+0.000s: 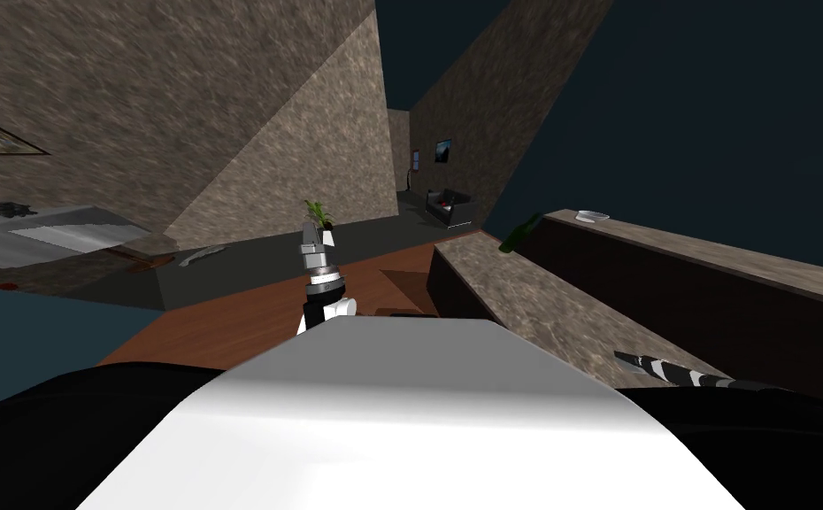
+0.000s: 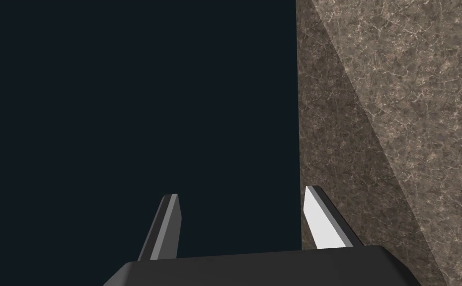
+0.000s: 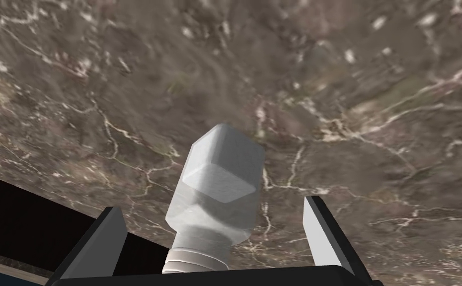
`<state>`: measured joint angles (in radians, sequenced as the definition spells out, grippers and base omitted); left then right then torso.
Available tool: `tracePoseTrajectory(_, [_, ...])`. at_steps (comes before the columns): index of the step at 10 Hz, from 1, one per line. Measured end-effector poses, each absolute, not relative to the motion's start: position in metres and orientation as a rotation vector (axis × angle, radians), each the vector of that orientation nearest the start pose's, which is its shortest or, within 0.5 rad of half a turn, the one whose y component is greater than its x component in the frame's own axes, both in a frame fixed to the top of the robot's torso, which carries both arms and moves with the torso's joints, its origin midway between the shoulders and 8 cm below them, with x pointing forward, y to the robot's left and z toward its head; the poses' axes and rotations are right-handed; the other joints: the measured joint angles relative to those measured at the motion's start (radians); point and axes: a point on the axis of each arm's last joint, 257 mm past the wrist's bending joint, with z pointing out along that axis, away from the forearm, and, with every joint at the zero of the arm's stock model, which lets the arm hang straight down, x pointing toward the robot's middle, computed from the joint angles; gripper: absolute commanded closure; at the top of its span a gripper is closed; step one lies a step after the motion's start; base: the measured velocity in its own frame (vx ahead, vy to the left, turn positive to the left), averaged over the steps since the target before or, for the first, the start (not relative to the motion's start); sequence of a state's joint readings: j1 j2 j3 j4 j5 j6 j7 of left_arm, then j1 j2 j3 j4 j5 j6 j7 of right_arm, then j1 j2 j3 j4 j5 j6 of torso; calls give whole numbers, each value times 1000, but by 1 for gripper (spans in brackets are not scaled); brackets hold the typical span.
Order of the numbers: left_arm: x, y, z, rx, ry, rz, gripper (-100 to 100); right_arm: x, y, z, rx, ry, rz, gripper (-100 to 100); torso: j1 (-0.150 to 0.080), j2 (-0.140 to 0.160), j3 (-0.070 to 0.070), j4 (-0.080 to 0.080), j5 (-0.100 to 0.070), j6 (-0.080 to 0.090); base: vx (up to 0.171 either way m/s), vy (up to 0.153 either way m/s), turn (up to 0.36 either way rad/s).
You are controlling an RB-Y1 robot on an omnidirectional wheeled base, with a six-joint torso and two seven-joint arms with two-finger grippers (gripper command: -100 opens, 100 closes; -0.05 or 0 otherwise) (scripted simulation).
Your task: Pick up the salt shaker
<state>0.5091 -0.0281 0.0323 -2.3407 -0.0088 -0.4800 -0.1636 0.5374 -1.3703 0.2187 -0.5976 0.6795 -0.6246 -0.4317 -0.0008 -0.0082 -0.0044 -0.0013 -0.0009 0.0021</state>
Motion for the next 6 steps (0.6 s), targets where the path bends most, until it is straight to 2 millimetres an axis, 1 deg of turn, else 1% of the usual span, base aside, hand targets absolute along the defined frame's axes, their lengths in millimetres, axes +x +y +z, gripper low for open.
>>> tracePoseTrajectory(1, [332, 290, 45, -582, 609, -1113, 0, 49, -822, -309, 577, 2663, -474, 100, 0, 2, 1, 0, 0, 0, 0, 0, 0])
tracePoseTrajectory(5, [332, 290, 45, -582, 609, -1113, 0, 49, -822, -308, 577, 2664, -475, 100, -2, 3, 2, 1, -2, -1, 0, 0, 0])
tracePoseTrajectory(6, [332, 290, 45, -582, 609, -1113, 0, 49, -822, -308, 577, 2664, -476, 0, -3, 3, 2, 1, -2, -1, 0, 0, 0])
